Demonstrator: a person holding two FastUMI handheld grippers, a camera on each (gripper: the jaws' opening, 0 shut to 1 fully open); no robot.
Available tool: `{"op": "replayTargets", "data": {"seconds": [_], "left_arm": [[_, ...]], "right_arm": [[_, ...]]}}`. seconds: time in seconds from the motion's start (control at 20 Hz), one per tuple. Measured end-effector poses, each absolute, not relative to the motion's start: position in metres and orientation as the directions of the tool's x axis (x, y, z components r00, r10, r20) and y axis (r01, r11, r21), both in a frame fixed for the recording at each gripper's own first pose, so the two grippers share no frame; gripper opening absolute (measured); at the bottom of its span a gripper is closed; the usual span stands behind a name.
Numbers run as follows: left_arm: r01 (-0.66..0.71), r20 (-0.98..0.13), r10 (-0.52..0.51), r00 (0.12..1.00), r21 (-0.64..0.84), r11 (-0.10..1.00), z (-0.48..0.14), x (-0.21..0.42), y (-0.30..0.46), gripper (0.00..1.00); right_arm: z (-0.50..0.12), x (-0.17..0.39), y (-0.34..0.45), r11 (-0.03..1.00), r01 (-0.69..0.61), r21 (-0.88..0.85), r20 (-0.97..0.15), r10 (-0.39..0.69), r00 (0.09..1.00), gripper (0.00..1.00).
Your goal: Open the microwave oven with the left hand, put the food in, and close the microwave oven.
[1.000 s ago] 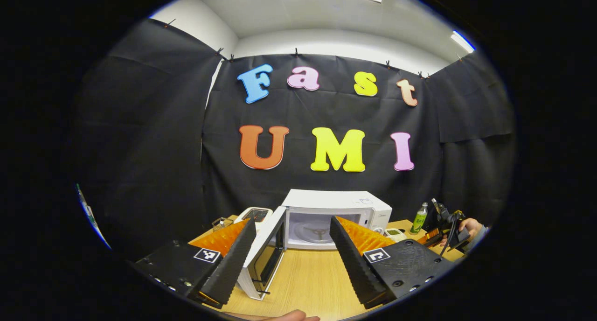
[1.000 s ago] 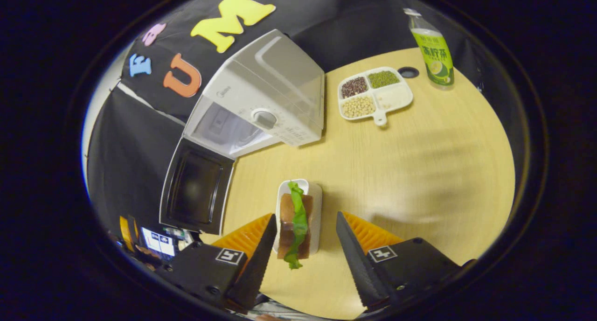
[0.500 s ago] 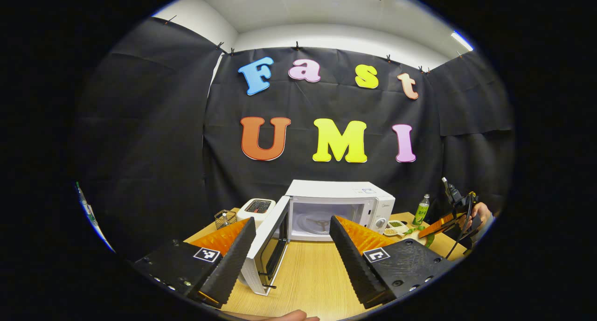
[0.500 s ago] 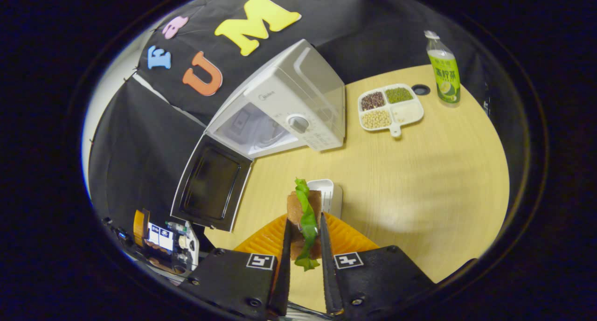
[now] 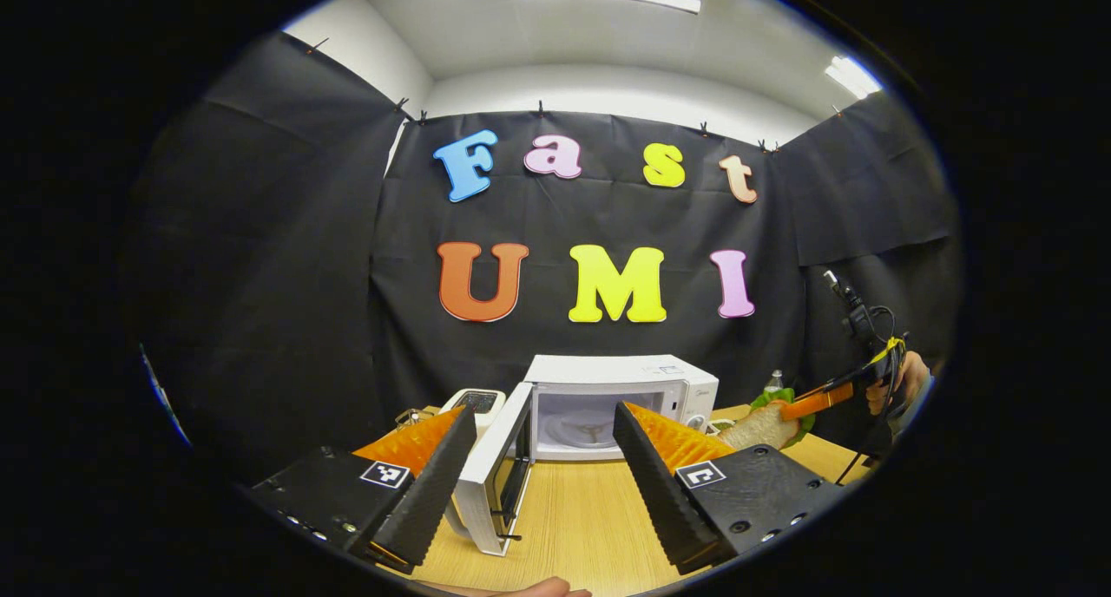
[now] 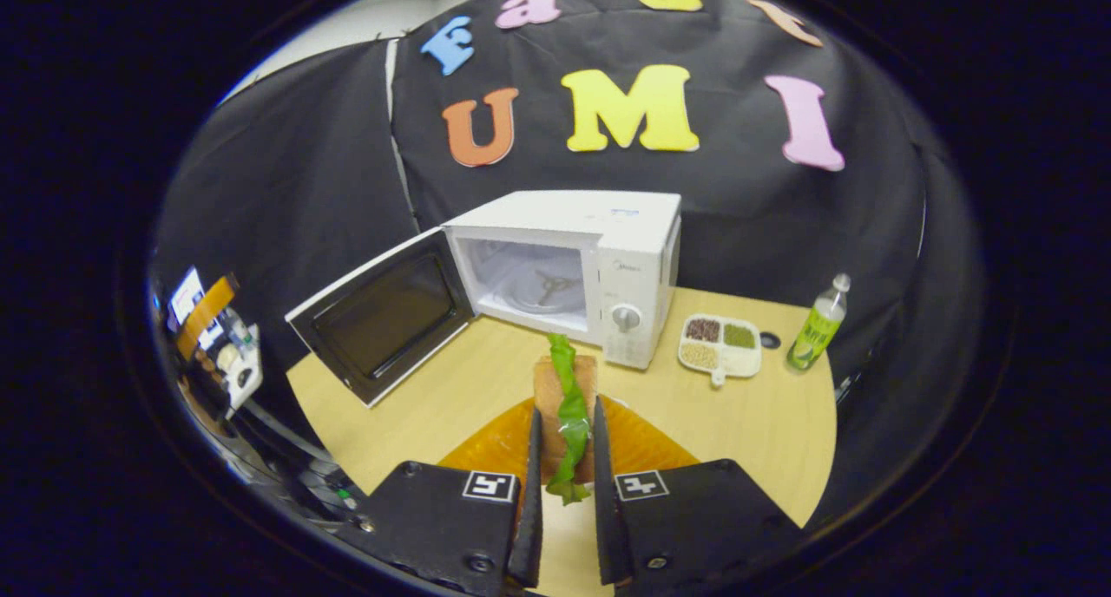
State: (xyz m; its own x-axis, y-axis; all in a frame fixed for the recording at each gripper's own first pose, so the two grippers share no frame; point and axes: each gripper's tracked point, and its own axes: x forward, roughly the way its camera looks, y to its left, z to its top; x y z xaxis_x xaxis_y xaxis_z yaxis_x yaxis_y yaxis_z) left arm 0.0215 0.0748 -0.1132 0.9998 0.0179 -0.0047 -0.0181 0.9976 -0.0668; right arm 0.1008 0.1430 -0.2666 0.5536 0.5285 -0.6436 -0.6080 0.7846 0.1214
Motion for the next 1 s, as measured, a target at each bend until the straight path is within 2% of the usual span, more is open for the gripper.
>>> {"op": "replayTargets", "data": {"seconds": [0.05, 0.1, 0.15, 0.2, 0.25, 0.3, 0.35, 0.4, 0.45, 0.5, 0.6, 0.65, 0.7, 0.75, 0.85, 0.9, 0.95, 1.0], "left_arm": [[-0.012, -0.006, 0.011, 1.0, -0.066, 0.998, -0.116, 0.02, 0.076, 0.95], [-0.002, -0.009, 0.001, 1.0, -0.066, 0.998, -0.118, 0.018, 0.076, 0.84], [0.008, -0.013, -0.009, 1.0, -0.067, 0.998, -0.12, 0.015, 0.077, 0.84], [0.016, -0.017, -0.017, 1.0, -0.069, 0.998, -0.123, 0.015, 0.08, 0.95], [0.019, -0.019, -0.021, 1.0, -0.074, 0.997, -0.125, 0.013, 0.083, 0.95], [0.023, -0.02, -0.025, 0.999, -0.077, 0.997, -0.126, 0.01, 0.086, 0.95], [0.024, -0.018, -0.026, 0.999, -0.079, 0.997, -0.127, 0.008, 0.091, 0.84], [0.019, -0.02, -0.02, 1.0, -0.082, 0.996, -0.127, 0.007, 0.096, 0.84], [0.014, -0.018, -0.015, 1.0, -0.086, 0.996, -0.127, 0.005, 0.101, 0.95], [0.013, -0.014, -0.015, 1.0, -0.089, 0.996, -0.127, 0.003, 0.103, 0.84], [0.017, -0.006, -0.017, 1.0, -0.092, 0.996, -0.128, 0.001, 0.108, 0.84], [0.021, -0.003, -0.021, 1.0, -0.092, 0.996, -0.128, -0.001, 0.11, 0.95], [0.028, 0.001, -0.028, 1.0, -0.094, 0.995, -0.129, 0.0, 0.112, 0.95], [0.034, 0.003, -0.033, 0.999, -0.097, 0.995, -0.13, 0.0, 0.114, 0.84], [0.038, 0.005, -0.038, 0.999, -0.105, 0.994, -0.132, 0.003, 0.118, 0.84], [0.039, 0.004, -0.039, 0.999, -0.108, 0.993, -0.134, 0.005, 0.121, 0.95], [0.039, 0.003, -0.038, 0.999, -0.11, 0.993, -0.135, 0.006, 0.123, 0.95], [0.034, 0.0, -0.035, 0.999, -0.11, 0.993, -0.136, 0.008, 0.125, 0.84]], "right_arm": [[-0.263, 0.097, 0.155, 0.783, -0.619, 0.061, -0.628, 0.512, 0.585, 0.29], [-0.26, 0.093, 0.168, 0.777, -0.629, 0.012, -0.613, 0.503, 0.61, 0.2], [-0.258, 0.088, 0.183, 0.769, -0.638, -0.03, -0.596, 0.499, 0.629, 0.21], [-0.256, 0.086, 0.2, 0.76, -0.647, -0.059, -0.571, 0.506, 0.646, 0.28], [-0.25, 0.085, 0.218, 0.752, -0.653, -0.09, -0.531, 0.519, 0.67, 0.28], [-0.245, 0.087, 0.235, 0.745, -0.654, -0.134, -0.481, 0.528, 0.7, 0.21], [-0.24, 0.092, 0.249, 0.747, -0.639, -0.182, -0.425, 0.527, 0.736, 0.22], [-0.237, 0.096, 0.264, 0.752, -0.62, -0.223, -0.371, 0.523, 0.767, 0.22], [-0.238, 0.099, 0.28, 0.758, -0.603, -0.249, -0.327, 0.52, 0.789, 0.28], [-0.24, 0.1, 0.295, 0.765, -0.591, -0.256, -0.299, 0.519, 0.801, 0.29], [-0.25, 0.102, 0.324, 0.777, -0.586, -0.229, -0.274, 0.526, 0.805, 0.29], [-0.258, 0.104, 0.338, 0.783, -0.588, -0.204, -0.27, 0.532, 0.802, 0.29], [-0.264, 0.108, 0.35, 0.789, -0.586, -0.184, -0.265, 0.534, 0.803, 0.22], [-0.27, 0.115, 0.358, 0.8, -0.577, -0.166, -0.256, 0.53, 0.809, 0.29], [-0.283, 0.131, 0.372, 0.829, -0.545, -0.129, -0.235, 0.508, 0.829, 0.29], [-0.291, 0.139, 0.377, 0.844, -0.526, -0.104, -0.23, 0.494, 0.838, 0.3], [-0.301, 0.148, 0.381, 0.859, -0.506, -0.079, -0.231, 0.478, 0.847, 0.3], [-0.31, 0.158, 0.386, 0.87, -0.489, -0.057, -0.235, 0.464, 0.854, 0.3]]}}
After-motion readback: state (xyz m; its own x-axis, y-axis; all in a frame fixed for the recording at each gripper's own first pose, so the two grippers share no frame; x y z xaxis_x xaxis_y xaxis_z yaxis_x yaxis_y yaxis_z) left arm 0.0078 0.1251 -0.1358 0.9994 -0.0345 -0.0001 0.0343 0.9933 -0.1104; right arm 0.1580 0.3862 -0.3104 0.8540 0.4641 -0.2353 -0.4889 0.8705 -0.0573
